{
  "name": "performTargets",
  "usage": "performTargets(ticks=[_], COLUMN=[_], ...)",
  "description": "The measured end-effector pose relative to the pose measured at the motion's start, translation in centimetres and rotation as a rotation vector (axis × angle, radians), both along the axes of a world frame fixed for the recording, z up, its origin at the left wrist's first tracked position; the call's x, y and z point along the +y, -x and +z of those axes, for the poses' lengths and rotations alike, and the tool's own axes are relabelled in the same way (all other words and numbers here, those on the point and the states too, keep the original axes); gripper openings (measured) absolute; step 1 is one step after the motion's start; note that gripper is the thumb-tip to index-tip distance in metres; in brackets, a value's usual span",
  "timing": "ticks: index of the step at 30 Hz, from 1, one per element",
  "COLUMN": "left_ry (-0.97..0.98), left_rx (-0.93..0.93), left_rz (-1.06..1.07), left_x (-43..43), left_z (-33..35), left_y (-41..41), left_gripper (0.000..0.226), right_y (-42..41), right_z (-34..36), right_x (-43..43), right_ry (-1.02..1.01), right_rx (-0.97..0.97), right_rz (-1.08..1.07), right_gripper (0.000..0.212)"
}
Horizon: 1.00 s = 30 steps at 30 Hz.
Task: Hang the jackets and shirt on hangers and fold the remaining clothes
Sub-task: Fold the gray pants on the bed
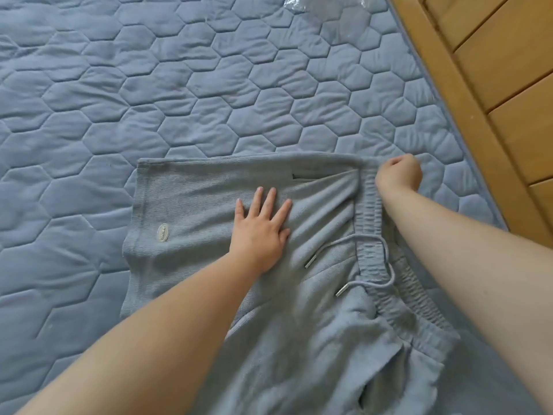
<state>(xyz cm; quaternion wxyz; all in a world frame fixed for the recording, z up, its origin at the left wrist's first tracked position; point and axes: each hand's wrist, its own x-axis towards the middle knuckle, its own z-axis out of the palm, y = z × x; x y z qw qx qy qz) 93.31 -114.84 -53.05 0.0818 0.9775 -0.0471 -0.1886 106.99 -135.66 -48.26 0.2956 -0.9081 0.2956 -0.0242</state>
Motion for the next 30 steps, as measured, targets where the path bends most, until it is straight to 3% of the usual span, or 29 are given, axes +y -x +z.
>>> performTargets(ticks=[3, 6, 8, 9, 11, 14, 16, 20, 23, 26, 28, 30], left_ry=[0.001, 0.007, 0.022, 0.025, 0.023, 0.035, 0.063, 0.156, 0.191, 0.211, 0.216, 0.229], left_rx=[-0.015, -0.059, -0.083, -0.078, -0.051, -0.032, -0.030, 0.059, 0.148, 0.212, 0.191, 0.155], left_rz=[0.029, 0.000, -0.045, -0.061, -0.063, -0.041, -0.056, -0.149, -0.239, -0.221, -0.171, -0.150], left_x=[0.2, 0.8, 1.1, 1.3, 1.3, 0.3, -1.4, -5.6, -8.7, -11.5, -12.7, -13.9], left_z=[-0.1, -0.2, -0.3, -0.3, -0.3, 0.0, 0.5, 1.3, 0.8, 0.7, 0.8, 0.8], left_y=[0.7, 2.9, 4.7, 5.7, 7.7, 10.9, 13.1, 17.6, 21.2, 23.6, 24.1, 24.8], left_gripper=[0.058, 0.058, 0.058, 0.058, 0.058, 0.059, 0.059, 0.060, 0.066, 0.080, 0.080, 0.078], right_y=[2.1, 6.5, 9.0, 10.1, 11.5, 13.9, 16.3, 20.7, 22.2, 22.5, 22.1, 21.5], right_z=[-1.3, -2.6, -3.9, -4.3, -4.5, -3.2, -2.4, -2.1, -1.7, -1.4, -0.6, 0.5], right_x=[1.2, 2.1, 1.1, 0.3, -1.4, -3.2, -4.4, -7.1, -8.3, -9.2, -9.5, -10.3], right_ry=[0.188, 0.397, 0.586, 0.685, 0.687, 0.375, 0.229, 0.004, 0.085, 0.169, 0.077, -0.096], right_rx=[-0.142, -0.363, -0.159, 0.017, 0.201, -0.024, -0.007, 0.373, 0.400, 0.439, 0.517, 0.584], right_rz=[0.271, 0.938, 1.314, 1.333, 1.031, 0.527, 0.385, 0.417, 0.545, 0.604, 0.633, 0.642], right_gripper=[0.033, 0.039, 0.047, 0.050, 0.052, 0.039, 0.030, 0.030, 0.046, 0.032, 0.018, 0.022])
